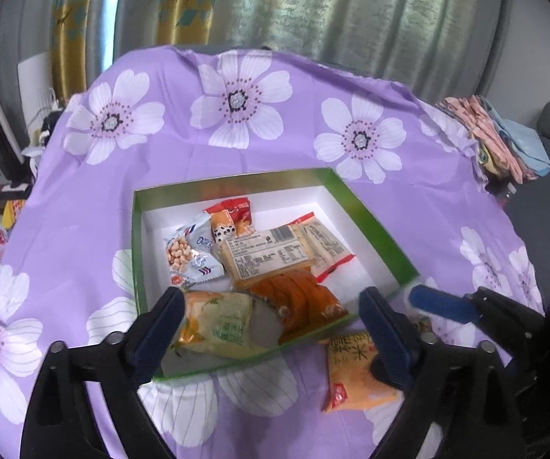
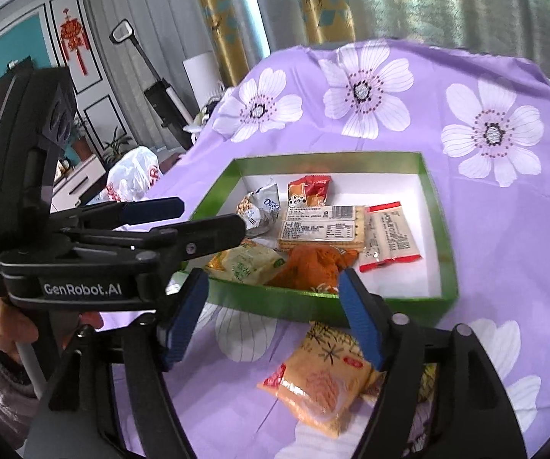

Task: Organize snacks
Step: 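Withdraw the left tool and move it toward the yellow rice-cracker packet, then close the left tool on the yellow rice-cracker packet, then lift the rice-cracker packet with the left tool and carry it over the box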

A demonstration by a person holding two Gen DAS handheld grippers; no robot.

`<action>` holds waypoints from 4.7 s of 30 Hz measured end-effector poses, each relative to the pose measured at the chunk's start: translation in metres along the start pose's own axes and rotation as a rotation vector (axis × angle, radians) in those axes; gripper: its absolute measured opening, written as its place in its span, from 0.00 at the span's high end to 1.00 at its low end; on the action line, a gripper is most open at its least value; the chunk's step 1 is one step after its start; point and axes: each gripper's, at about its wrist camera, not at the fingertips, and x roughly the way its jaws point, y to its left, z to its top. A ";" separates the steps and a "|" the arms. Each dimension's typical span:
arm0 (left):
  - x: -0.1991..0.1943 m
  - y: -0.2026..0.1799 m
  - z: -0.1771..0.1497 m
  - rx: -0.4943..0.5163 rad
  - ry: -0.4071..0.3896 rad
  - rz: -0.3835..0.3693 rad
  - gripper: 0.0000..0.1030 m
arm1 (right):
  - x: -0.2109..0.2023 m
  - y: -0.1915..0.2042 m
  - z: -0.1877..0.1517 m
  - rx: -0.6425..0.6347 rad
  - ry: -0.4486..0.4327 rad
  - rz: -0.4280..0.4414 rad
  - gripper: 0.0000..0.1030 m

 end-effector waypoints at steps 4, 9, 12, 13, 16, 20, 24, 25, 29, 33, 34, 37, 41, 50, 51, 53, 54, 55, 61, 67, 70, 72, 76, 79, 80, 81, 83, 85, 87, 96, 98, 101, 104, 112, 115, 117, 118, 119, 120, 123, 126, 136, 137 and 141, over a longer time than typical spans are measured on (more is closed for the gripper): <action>-0.017 -0.004 -0.011 -0.005 -0.011 -0.024 0.04 | -0.024 -0.003 -0.012 0.025 -0.024 -0.019 0.25; -0.033 -0.006 -0.034 -0.025 0.004 -0.051 0.03 | -0.049 -0.017 -0.035 0.105 -0.046 -0.065 0.18; -0.039 -0.006 -0.050 -0.037 0.020 -0.059 0.03 | -0.063 -0.034 -0.055 0.172 -0.046 -0.093 0.18; -0.041 -0.006 -0.057 -0.044 0.024 -0.060 0.03 | -0.067 -0.040 -0.063 0.197 -0.036 -0.105 0.18; -0.042 -0.005 -0.074 -0.071 0.049 -0.075 0.03 | -0.078 -0.050 -0.085 0.241 -0.015 -0.125 0.18; -0.039 -0.007 -0.093 -0.092 0.089 -0.089 0.03 | -0.085 -0.054 -0.111 0.265 0.015 -0.138 0.18; -0.034 -0.013 -0.108 -0.105 0.130 -0.097 0.03 | -0.085 -0.058 -0.126 0.293 0.027 -0.125 0.18; -0.033 -0.015 -0.111 -0.103 0.139 -0.093 0.03 | -0.085 -0.058 -0.127 0.294 0.027 -0.120 0.18; -0.031 -0.021 -0.117 -0.092 0.154 -0.073 0.03 | -0.078 -0.051 -0.128 0.267 0.033 -0.096 0.18; -0.032 -0.023 -0.118 -0.083 0.149 -0.046 0.03 | -0.071 -0.039 -0.129 0.203 0.036 -0.085 0.18; -0.032 -0.024 -0.117 -0.078 0.143 -0.034 0.03 | -0.068 -0.035 -0.129 0.180 0.038 -0.084 0.18; -0.031 -0.027 -0.116 -0.059 0.132 -0.017 0.03 | -0.060 -0.029 -0.130 0.131 0.049 -0.077 0.18; -0.025 -0.030 -0.114 -0.041 0.135 -0.010 0.03 | -0.054 -0.029 -0.129 0.119 0.055 -0.061 0.19; -0.006 -0.036 -0.103 0.003 0.147 -0.024 0.03 | -0.037 -0.034 -0.124 0.122 0.076 -0.040 0.19; -0.004 -0.036 -0.102 0.006 0.149 -0.023 0.03 | -0.034 -0.035 -0.123 0.121 0.081 -0.037 0.19; 0.002 -0.037 -0.098 0.014 0.153 -0.023 0.03 | -0.030 -0.036 -0.122 0.117 0.087 -0.035 0.19; 0.004 -0.037 -0.097 0.016 0.154 -0.026 0.03 | -0.028 -0.036 -0.121 0.114 0.090 -0.034 0.19; 0.007 -0.037 -0.095 0.018 0.155 -0.034 0.03 | -0.024 -0.037 -0.119 0.112 0.094 -0.031 0.19; 0.018 -0.037 -0.088 0.019 0.153 -0.065 0.03 | -0.015 -0.037 -0.112 0.096 0.104 -0.016 0.20; 0.030 -0.038 -0.084 0.023 0.163 -0.097 0.03 | -0.009 -0.041 -0.110 0.093 0.119 -0.002 0.27; 0.038 -0.040 -0.082 0.028 0.174 -0.113 0.03 | -0.004 -0.040 -0.110 0.093 0.128 0.011 0.31; 0.043 -0.041 -0.082 0.026 0.184 -0.123 0.03 | 0.000 -0.039 -0.109 0.089 0.134 0.016 0.33; 0.053 -0.045 -0.080 0.030 0.195 -0.148 0.03 | 0.005 -0.038 -0.106 0.076 0.140 0.014 0.36; 0.060 -0.048 -0.080 0.033 0.206 -0.161 0.03 | 0.010 -0.038 -0.103 0.064 0.147 0.013 0.39; 0.061 -0.049 -0.080 0.033 0.207 -0.166 0.03 | 0.012 -0.038 -0.102 0.063 0.151 0.014 0.41; 0.063 -0.050 -0.079 0.034 0.209 -0.168 0.03 | 0.013 -0.039 -0.101 0.062 0.153 0.016 0.41; 0.068 -0.051 -0.079 0.042 0.217 -0.177 0.10 | 0.015 -0.039 -0.100 0.058 0.155 0.018 0.43; 0.072 -0.052 -0.078 0.045 0.226 -0.177 0.16 | 0.017 -0.038 -0.098 0.048 0.157 0.019 0.46; 0.076 -0.051 -0.078 0.047 0.235 -0.180 0.22 | 0.020 -0.038 -0.097 0.041 0.162 0.022 0.49; 0.081 -0.050 -0.079 0.024 0.253 -0.233 0.44 | 0.025 -0.041 -0.094 0.040 0.175 0.034 0.59; 0.080 -0.051 -0.079 0.024 0.251 -0.240 0.49 | 0.026 -0.042 -0.094 0.044 0.175 0.038 0.61; 0.078 -0.053 -0.080 0.030 0.248 -0.228 0.50 | 0.026 -0.043 -0.094 0.044 0.170 0.040 0.63; 0.074 -0.054 -0.081 0.034 0.242 -0.218 0.50 | 0.025 -0.040 -0.095 0.037 0.164 0.038 0.64; 0.052 -0.057 -0.086 0.045 0.216 -0.201 0.50 | 0.015 -0.033 -0.098 0.042 0.138 0.056 0.67; 0.042 -0.060 -0.085 0.047 0.200 -0.201 0.50 | 0.009 -0.028 -0.098 0.033 0.125 0.054 0.67; 0.035 -0.063 -0.085 0.050 0.191 -0.203 0.50 | 0.002 -0.024 -0.097 0.020 0.110 0.049 0.67; 0.032 -0.065 -0.084 0.054 0.184 -0.201 0.50 | -0.001 -0.022 -0.097 0.012 0.104 0.043 0.67; 0.029 -0.066 -0.084 0.057 0.178 -0.200 0.50 | -0.003 -0.020 -0.096 0.006 0.100 0.039 0.67; 0.025 -0.067 -0.084 0.061 0.171 -0.200 0.50 | -0.006 -0.018 -0.095 -0.002 0.094 0.034 0.67; 0.015 -0.068 -0.082 0.067 0.152 -0.204 0.50 | -0.015 -0.013 -0.092 -0.013 0.076 0.028 0.67; 0.004 -0.071 -0.079 0.076 0.127 -0.206 0.50 | -0.025 -0.009 -0.089 -0.023 0.057 0.023 0.67; -0.027 -0.080 -0.066 0.100 0.047 -0.208 0.50 | -0.054 0.005 -0.074 -0.068 -0.015 0.002 0.67; -0.029 -0.081 -0.066 0.101 0.042 -0.208 0.50 | -0.056 0.007 -0.073 -0.073 -0.021 0.000 0.67; -0.038 -0.082 -0.063 0.109 0.017 -0.208 0.50 | -0.063 0.011 -0.069 -0.085 -0.044 -0.006 0.67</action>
